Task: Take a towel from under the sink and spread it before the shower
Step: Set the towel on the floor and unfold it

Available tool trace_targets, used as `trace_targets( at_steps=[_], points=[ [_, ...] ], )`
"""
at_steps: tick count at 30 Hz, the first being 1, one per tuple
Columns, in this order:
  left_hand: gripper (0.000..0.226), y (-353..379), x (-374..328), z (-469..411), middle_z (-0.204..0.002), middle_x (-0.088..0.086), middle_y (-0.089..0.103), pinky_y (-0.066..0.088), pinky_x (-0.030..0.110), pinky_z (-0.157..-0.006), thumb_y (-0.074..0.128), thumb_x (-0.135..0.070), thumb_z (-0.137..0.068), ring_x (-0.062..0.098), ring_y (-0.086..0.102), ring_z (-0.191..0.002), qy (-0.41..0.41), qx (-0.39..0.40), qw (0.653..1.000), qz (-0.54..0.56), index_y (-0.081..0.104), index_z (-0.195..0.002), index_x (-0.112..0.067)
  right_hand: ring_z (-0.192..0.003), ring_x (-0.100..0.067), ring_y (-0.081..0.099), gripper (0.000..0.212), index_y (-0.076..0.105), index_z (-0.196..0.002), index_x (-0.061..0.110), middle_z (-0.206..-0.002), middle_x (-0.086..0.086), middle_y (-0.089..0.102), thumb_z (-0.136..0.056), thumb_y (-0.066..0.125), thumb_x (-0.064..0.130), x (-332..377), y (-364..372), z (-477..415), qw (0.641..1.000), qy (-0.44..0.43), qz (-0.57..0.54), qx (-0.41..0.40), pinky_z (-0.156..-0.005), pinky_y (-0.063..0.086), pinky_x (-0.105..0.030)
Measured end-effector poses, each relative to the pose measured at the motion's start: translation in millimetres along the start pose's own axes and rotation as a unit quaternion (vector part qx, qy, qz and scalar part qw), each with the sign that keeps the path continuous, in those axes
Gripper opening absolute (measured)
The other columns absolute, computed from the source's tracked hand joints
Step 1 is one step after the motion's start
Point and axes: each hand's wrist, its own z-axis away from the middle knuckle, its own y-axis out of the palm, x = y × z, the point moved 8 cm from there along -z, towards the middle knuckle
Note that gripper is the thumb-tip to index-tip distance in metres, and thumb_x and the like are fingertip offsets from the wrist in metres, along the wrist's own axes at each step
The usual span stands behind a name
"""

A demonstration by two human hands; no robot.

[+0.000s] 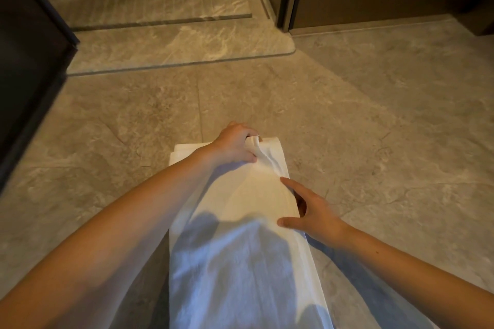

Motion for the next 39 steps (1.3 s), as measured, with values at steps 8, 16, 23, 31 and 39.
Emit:
trace_targets(
  at_steps=[8,16,23,31,39],
  points=[
    [0.025,-7,-5,13,-0.068,-0.006,0.058,0.035,0.03,-0.06,0.078,-0.007,-0.064,0.007,0.053,-0.066,0.031,-0.004,0.997,0.077,0.057,-0.069,-0.019,-0.111,0.002,0.054,0.093,0.033,-0.148,0.038,-0.13,0.02,0.053,-0.071,0.085,0.032,3,0,1,1.0,-0.001,-0.006,0.006,-0.089,0.045,-0.014],
    [0.015,-21,3,32,-0.092,0.014,0.074,0.05,0.034,-0.079,0.078,0.0,-0.073,0.019,0.068,-0.089,0.017,0.008,0.985,0.174,0.074,-0.086,-0.007,-0.094,0.01,0.047,0.072,0.046,-0.139,0.034,-0.116,0.012,0.046,-0.076,0.08,0.041,43,-28,2,0.989,-0.055,0.056,-0.122,-0.076,0.038,-0.002],
    [0.017,-49,5,52,-0.08,-0.013,0.072,0.045,0.01,-0.073,0.079,0.003,-0.073,-0.004,0.064,-0.079,0.018,0.019,0.972,0.235,0.075,-0.087,-0.006,-0.068,-0.007,0.062,0.023,0.071,-0.105,0.03,-0.082,0.006,0.071,-0.083,0.075,0.026,79,-14,-12,0.996,-0.067,-0.021,-0.06,-0.067,0.053,-0.025],
    [0.027,-25,18,127,-0.074,-0.005,0.06,0.049,0.025,-0.059,0.079,-0.026,-0.077,0.01,0.057,-0.066,-0.228,-0.238,0.825,0.458,0.059,-0.092,-0.016,-0.058,-0.017,0.05,0.025,0.072,-0.093,0.041,-0.076,0.001,0.07,-0.085,0.068,0.017,98,8,1,0.99,-0.097,-0.069,-0.082,-0.061,0.046,-0.027],
    [0.025,6,-6,134,-0.068,0.002,0.061,0.04,0.029,-0.055,0.065,-0.032,-0.077,0.023,0.061,-0.067,-0.258,-0.159,0.906,0.295,0.059,-0.071,-0.008,-0.082,-0.009,0.07,0.025,0.074,-0.108,0.024,-0.098,0.01,0.074,-0.086,0.069,0.012,89,31,11,0.985,-0.056,-0.157,-0.041,-0.081,0.053,-0.017]
  ],
)
